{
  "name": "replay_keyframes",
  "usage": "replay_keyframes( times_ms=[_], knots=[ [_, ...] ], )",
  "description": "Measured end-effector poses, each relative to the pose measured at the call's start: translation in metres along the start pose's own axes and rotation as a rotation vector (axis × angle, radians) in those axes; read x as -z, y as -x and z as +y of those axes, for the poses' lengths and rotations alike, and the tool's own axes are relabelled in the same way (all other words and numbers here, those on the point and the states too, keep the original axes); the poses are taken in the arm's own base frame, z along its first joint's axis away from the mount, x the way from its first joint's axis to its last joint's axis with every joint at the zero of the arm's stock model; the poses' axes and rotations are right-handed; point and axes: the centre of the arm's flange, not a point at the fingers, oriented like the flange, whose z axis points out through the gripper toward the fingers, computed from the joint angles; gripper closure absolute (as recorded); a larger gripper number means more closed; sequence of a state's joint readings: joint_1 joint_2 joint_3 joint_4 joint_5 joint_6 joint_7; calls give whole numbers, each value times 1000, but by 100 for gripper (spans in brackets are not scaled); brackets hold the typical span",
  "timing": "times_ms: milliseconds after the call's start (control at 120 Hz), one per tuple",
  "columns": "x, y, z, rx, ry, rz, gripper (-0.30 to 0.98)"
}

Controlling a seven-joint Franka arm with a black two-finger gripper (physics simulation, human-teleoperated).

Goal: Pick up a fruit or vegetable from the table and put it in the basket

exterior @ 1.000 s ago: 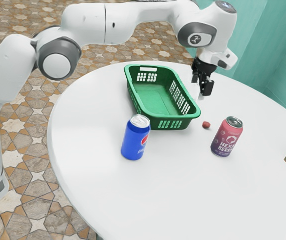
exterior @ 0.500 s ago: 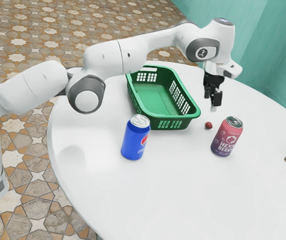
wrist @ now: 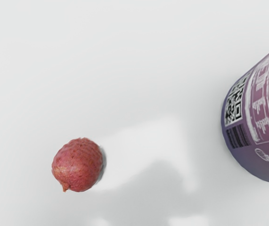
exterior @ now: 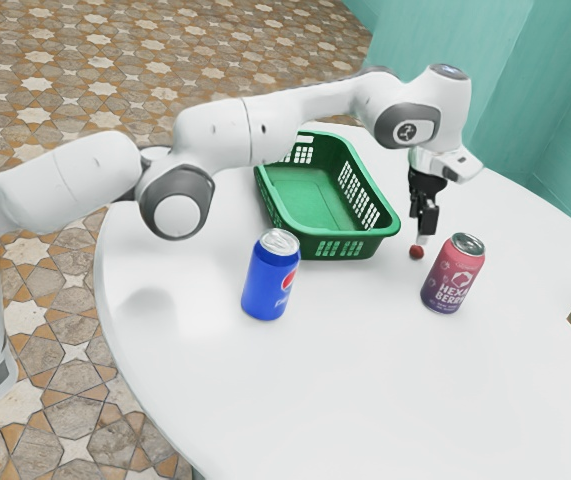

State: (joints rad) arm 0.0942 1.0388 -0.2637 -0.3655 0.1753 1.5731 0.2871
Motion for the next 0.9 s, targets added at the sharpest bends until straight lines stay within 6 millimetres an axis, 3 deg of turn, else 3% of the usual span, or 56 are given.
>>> replay_keyframes(
  times_ms=[758, 900],
  knots=[
    [-44, -1, -2, -76, 34, -23, 0],
    [-43, -2, -2, -82, 36, -13, 0]
  ],
)
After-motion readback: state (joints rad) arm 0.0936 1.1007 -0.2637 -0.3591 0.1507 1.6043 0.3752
